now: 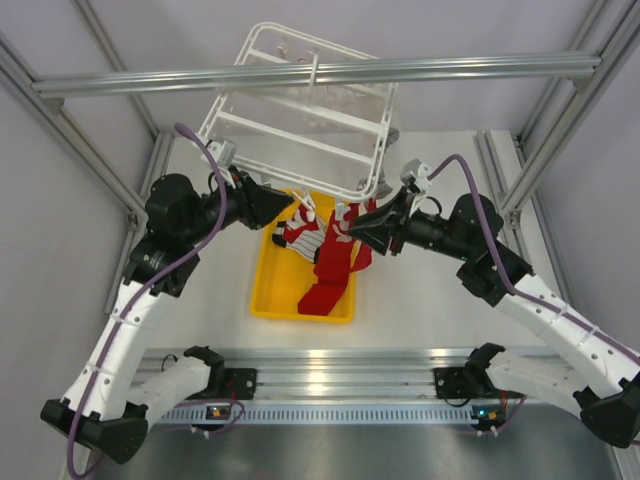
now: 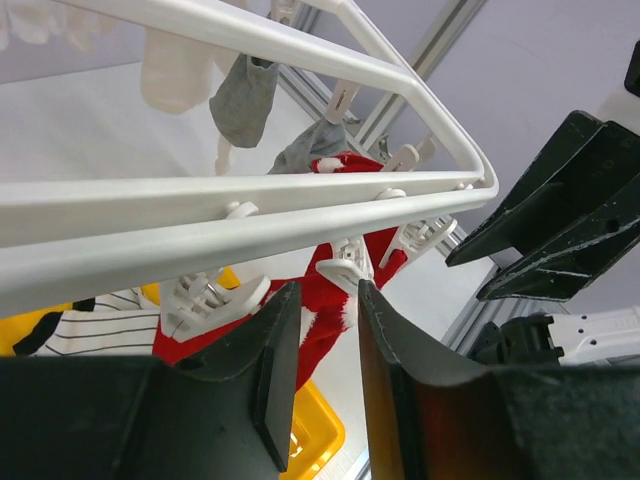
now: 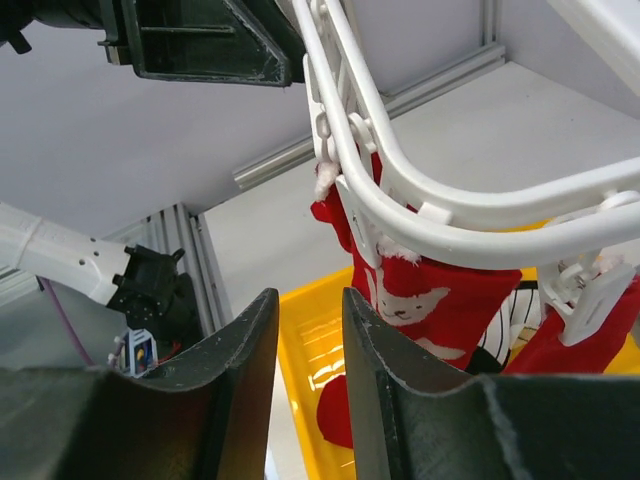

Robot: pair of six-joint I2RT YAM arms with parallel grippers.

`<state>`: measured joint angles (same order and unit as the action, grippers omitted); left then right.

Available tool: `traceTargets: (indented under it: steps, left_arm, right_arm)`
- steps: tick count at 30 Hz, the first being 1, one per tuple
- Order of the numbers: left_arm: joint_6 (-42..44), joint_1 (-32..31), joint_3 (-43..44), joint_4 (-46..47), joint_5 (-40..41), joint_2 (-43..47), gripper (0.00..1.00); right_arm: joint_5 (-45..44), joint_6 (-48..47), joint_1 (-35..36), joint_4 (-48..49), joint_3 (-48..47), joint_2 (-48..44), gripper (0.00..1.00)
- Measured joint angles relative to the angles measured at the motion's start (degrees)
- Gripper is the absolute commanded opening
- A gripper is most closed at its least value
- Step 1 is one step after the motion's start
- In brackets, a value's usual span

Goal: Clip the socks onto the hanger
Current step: Open the clamp at the hanger.

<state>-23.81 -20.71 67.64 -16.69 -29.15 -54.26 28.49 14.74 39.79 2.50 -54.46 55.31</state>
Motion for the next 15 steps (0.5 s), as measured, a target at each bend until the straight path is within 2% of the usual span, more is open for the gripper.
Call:
traceTargets:
  steps: [3, 8, 15]
  left_arm:
    - [-0.02, 0.0, 0.07, -0.02, -0.61, -0.48, 0.3]
    - [-0.04, -0.02, 0.11, -0.02, -1.75, -0.79, 0.28]
    - [-0.09, -0.22, 0.72, -0.02, -3.04, -1.31, 0.28]
  right_arm:
    - [-1.68, -0.17, 0.76, -0.26, -1.27, 0.02, 0.32]
    - [-6.12, 0.46, 1.05, -0.76, -4.76, 0.48, 0.43]
    - [-11.78, 2.03, 1.44, -2.21, -6.01, 2.64, 0.44]
